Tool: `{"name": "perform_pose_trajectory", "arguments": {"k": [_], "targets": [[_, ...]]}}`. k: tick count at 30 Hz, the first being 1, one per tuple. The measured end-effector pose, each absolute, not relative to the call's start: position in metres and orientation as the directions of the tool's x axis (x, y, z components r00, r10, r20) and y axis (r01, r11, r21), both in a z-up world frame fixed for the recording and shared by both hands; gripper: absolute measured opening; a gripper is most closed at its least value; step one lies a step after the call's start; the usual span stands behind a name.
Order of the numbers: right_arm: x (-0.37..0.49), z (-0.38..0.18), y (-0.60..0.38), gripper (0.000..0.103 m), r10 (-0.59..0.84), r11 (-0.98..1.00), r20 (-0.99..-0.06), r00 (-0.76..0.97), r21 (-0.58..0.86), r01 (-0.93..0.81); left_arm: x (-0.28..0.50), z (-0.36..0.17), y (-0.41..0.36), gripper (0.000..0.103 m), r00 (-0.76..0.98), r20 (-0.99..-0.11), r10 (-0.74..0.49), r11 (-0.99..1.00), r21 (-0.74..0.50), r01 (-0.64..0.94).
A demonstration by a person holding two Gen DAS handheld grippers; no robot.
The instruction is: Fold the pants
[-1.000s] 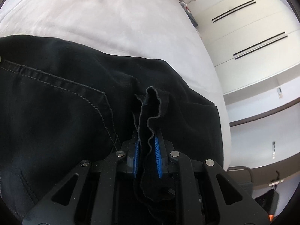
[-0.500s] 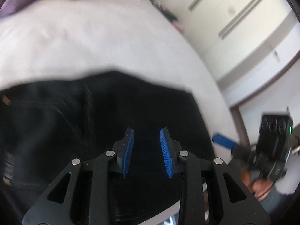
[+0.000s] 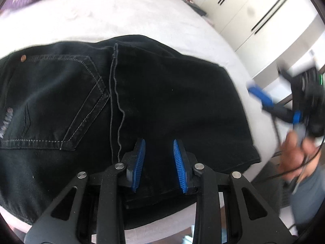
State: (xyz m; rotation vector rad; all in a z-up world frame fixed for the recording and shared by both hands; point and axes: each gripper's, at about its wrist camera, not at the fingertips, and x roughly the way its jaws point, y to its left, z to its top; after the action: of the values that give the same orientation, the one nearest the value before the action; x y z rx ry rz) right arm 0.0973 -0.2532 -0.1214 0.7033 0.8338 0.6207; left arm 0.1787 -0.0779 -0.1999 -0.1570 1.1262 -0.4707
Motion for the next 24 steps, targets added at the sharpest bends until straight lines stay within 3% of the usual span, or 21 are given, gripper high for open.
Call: {"name": "perform_pose_trajectory", "arguments": {"k": [3,4,6,8,10,13,16,17,19,20,23,24], "targets": [[0.137,-0.161,-0.257,0.080,0.700,0.647,-0.544,0.463,0.758,-0.087,0.173,-0.202,-0.084,0.028,0.359,-0.849,-0.387,0.910,-0.291,0.294],[0.148,-0.181,-0.266,0.060,0.671,0.668,-0.598,0.439,0.744,-0.008,0.173,-0.204,-0.091,0.028,0.360,-0.848,-0.389,0.910,-0.294,0.292],[0.149,-0.189,-0.288,0.037,0.669,0.637,-0.587,0.456,0.769,0.054,0.176,-0.205,-0.092,0.028,0.357,-0.848,-0.392,0.911,-0.302,0.281],[0.139,-0.178,-0.300,0.040,0.635,0.655,-0.599,0.488,0.753,0.071,0.178,-0.205,-0.092,0.028,0.355,-0.847,-0.395,0.910,-0.307,0.280],[0.121,-0.160,-0.304,0.056,0.593,0.694,-0.613,0.521,0.718,0.054,0.181,-0.206,-0.096,0.028,0.356,-0.847,-0.396,0.909,-0.307,0.281],[0.083,-0.143,-0.290,0.067,0.710,0.593,-0.497,0.499,0.804,-0.044,0.186,-0.206,-0.092,0.028,0.360,-0.846,-0.393,0.911,-0.304,0.280],[0.042,-0.149,-0.271,0.074,0.757,0.587,-0.497,0.424,0.802,-0.107,0.181,-0.212,-0.081,0.028,0.366,-0.840,-0.400,0.908,-0.311,0.280],[0.033,-0.162,-0.267,0.074,0.754,0.594,-0.513,0.409,0.799,-0.092,0.173,-0.212,-0.074,0.028,0.367,-0.838,-0.403,0.907,-0.312,0.283],[0.011,-0.178,-0.279,0.050,0.708,0.632,-0.523,0.475,0.770,-0.094,0.171,-0.214,-0.071,0.028,0.366,-0.838,-0.405,0.906,-0.313,0.285],[0.007,-0.179,-0.285,0.046,0.698,0.636,-0.528,0.484,0.767,-0.081,0.172,-0.213,-0.070,0.028,0.367,-0.837,-0.405,0.905,-0.312,0.287],[0.002,-0.167,-0.299,0.051,0.699,0.623,-0.552,0.455,0.782,-0.008,0.172,-0.213,-0.066,0.028,0.369,-0.833,-0.413,0.903,-0.320,0.288],[0.004,-0.150,-0.295,0.052,0.719,0.611,-0.525,0.455,0.790,-0.054,0.172,-0.213,-0.065,0.028,0.370,-0.831,-0.416,0.902,-0.324,0.286]]}}
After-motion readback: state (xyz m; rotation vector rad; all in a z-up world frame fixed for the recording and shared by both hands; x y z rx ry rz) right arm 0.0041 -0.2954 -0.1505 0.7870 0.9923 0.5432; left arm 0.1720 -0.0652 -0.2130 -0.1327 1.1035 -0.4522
